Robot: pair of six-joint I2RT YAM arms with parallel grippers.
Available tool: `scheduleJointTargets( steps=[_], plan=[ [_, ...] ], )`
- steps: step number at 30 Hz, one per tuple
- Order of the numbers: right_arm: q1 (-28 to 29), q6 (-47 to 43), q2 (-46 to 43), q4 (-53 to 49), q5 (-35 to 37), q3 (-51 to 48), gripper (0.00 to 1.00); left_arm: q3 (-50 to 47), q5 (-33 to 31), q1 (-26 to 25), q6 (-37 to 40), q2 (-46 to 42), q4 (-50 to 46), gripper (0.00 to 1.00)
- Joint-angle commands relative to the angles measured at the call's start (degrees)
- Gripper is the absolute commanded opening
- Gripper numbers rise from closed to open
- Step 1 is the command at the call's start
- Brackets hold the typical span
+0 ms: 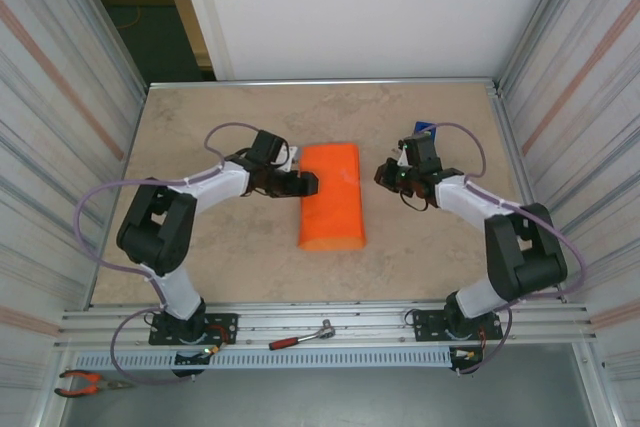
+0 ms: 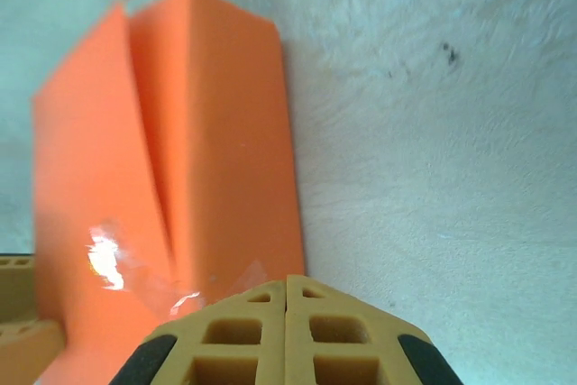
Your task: Wrap the gift box in paper
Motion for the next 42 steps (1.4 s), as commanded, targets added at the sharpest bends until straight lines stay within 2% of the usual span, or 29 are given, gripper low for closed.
scheduleJointTargets(
  steps=[1,7,14,24,28,35,37,39,42],
  plan=[
    [1.51,-1.98,-3.53,-3.83,-0.51,1.83,0.10,-0.33,3.32,2.39,-0.13,-4.85,-0.01,0.78],
    [6.90,-3.14,0.45,-5.74,-1.42,10.04,0.12,-1.75,4.06,5.18,-1.34,-8.55,1.61,0.78],
    [9.66,-3.05,11.34,-3.87,-3.45,18.69,0.11,-3.93,1.71,5.53,-1.08,-10.96,1.52,0.81],
    [9.29,-2.39,17.96,-1.32,-2.70,16.60,0.09,-6.61,0.99,6.04,-3.53,-12.93,3.58,0.82],
    [8.69,-1.96,17.54,-0.96,-3.42,14.41,0.07,-6.83,0.37,6.26,-3.84,-14.39,3.35,0.83],
    [7.80,-0.37,11.37,1.25,-6.88,13.36,0.09,-8.02,-0.90,6.26,-5.06,-14.87,6.40,0.94],
    [7.71,-0.29,8.71,1.12,-7.27,13.29,0.13,-9.15,-1.22,6.26,-5.94,-15.16,8.59,0.96],
    [7.80,-0.30,5.43,0.15,-6.50,12.41,0.24,-10.75,-1.54,6.26,-7.08,-16.14,10.12,0.99],
    [7.95,-0.33,-0.27,-1.70,-4.29,9.31,0.60,-13.14,-1.75,5.81,-6.79,-19.22,10.95,0.99]
  ],
)
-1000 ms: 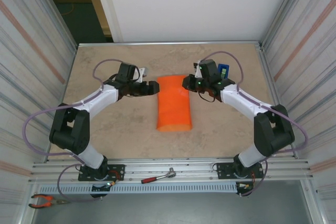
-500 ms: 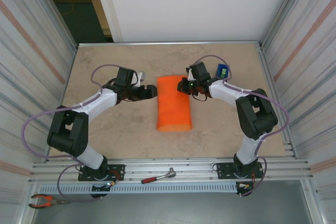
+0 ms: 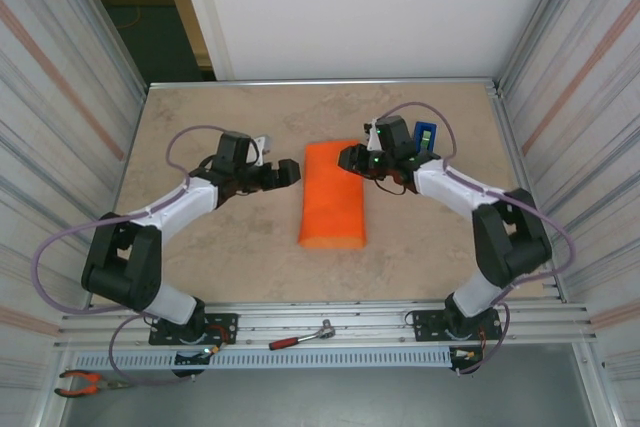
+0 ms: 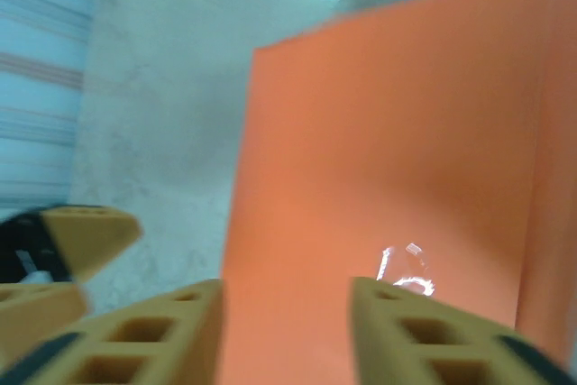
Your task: Wrap the gift box in paper
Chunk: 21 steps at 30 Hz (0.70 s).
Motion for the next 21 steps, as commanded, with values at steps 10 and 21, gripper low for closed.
scheduleJointTargets(
  steps=[10,21],
  plan=[
    [3.64,4.22,-23.08,-11.04,14.20,-17.26,0.98,-12.61,-1.68,-6.00,-1.47,-13.86,7.13,0.99],
    [7.17,7.33,-29.37,-9.46,19.44,-25.04,0.95,-18.13,-9.35,-15.38,0.27,-14.89,9.52,0.88]
  ],
)
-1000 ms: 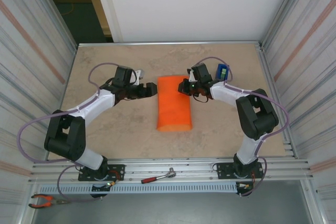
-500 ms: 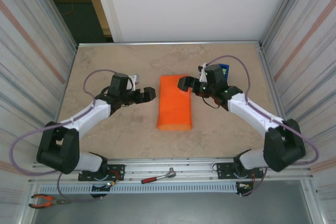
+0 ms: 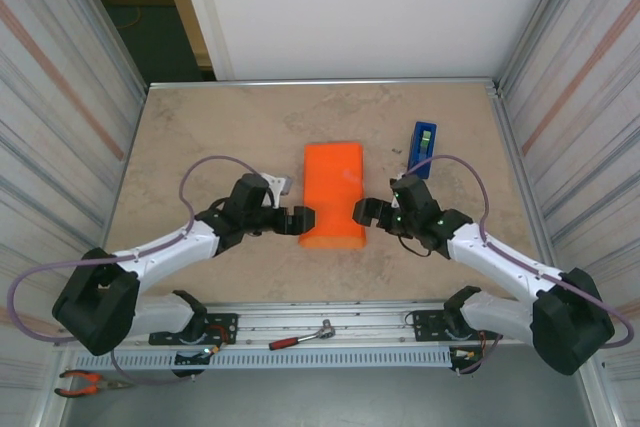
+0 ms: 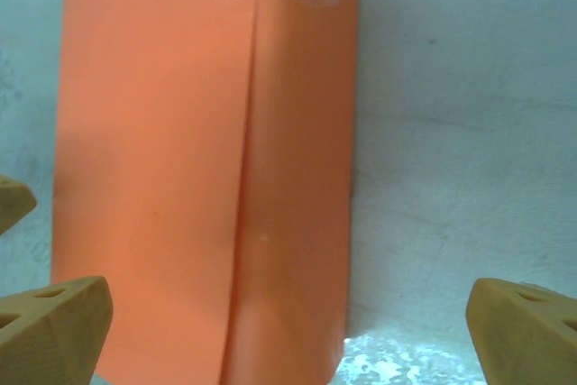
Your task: Wrap the gift box in paper
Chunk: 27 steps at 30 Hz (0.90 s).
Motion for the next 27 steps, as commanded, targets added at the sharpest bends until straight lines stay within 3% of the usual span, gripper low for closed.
scheduleJointTargets(
  steps=[1,4,8,10,18,27],
  plan=[
    [-1.34,2.38,-1.15,-0.21,5.88,1.31,0.91,-1.75,-4.39,0.08,1.37,-2.30,2.22,0.84],
    [-4.24,3.63,0.31,-0.91,8.50,3.20,0.71,-1.84,-5.24,0.03,2.36,-3.90,1.76,0.81],
    [-5.98,2.61,5.97,-4.73,13.89,9.31,0.30,-1.59,-4.86,0.50,2.76,-4.89,1.22,0.73],
    [-5.90,1.05,10.67,-6.42,16.39,13.46,0.21,-1.60,-3.83,1.02,2.75,-5.15,1.23,0.71],
    [-3.55,-2.56,26.26,-11.00,20.72,26.38,0.16,-1.03,-1.45,2.96,3.22,-6.02,-0.71,0.77],
    [-2.56,-1.96,34.81,-8.94,18.37,29.11,0.15,-0.31,-0.50,3.86,3.79,-6.05,-1.52,0.82]
  ],
)
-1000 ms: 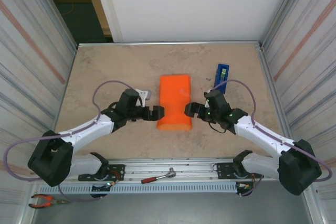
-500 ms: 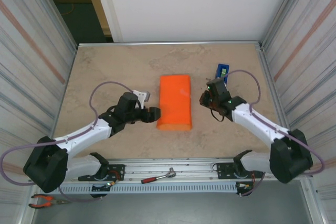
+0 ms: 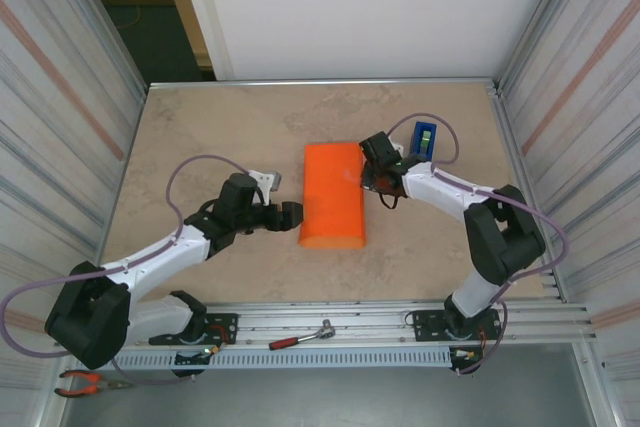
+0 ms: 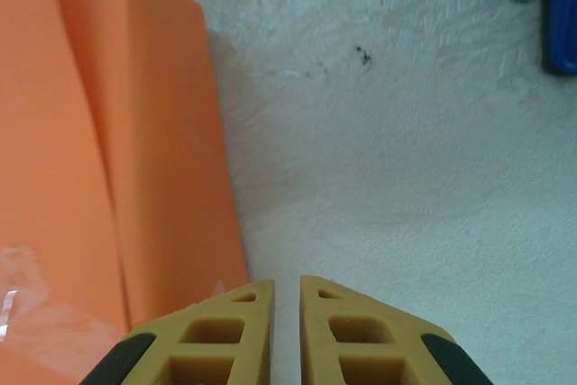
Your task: Wrap the gift box in paper
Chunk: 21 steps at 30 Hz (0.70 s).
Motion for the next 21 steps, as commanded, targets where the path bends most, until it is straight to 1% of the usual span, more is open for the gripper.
scheduleJointTargets(
  steps=[1,6,10,13,17,19,21],
  plan=[
    [0.27,-0.79,2.27,-0.23,-0.28,1.46,0.15,1.23,1.10,0.52,1.54,-1.66,-1.21,0.82],
    [0.02,1.49,3.92,4.52,-4.98,-0.42,0.14,1.17,0.77,0.76,1.62,-1.68,-1.32,0.88],
    [-0.07,1.07,4.59,7.14,-8.12,-0.92,0.14,1.15,0.60,0.80,1.67,-1.84,-1.33,0.92],
    [-0.29,0.62,4.46,6.50,-8.82,-0.92,0.13,1.24,0.42,0.80,1.63,-1.89,-1.26,0.93],
    [-1.50,0.62,1.17,5.30,-8.66,-3.38,0.14,1.45,0.45,0.83,0.95,-1.51,-1.07,0.94],
    [-2.61,0.87,-1.55,4.30,-8.18,-5.52,0.17,1.33,0.54,0.83,0.50,-1.30,-1.00,0.94],
    [-3.59,1.10,-5.05,3.92,-8.06,-8.03,0.28,0.84,1.11,0.80,-0.09,-1.13,-0.32,0.94]
  ],
)
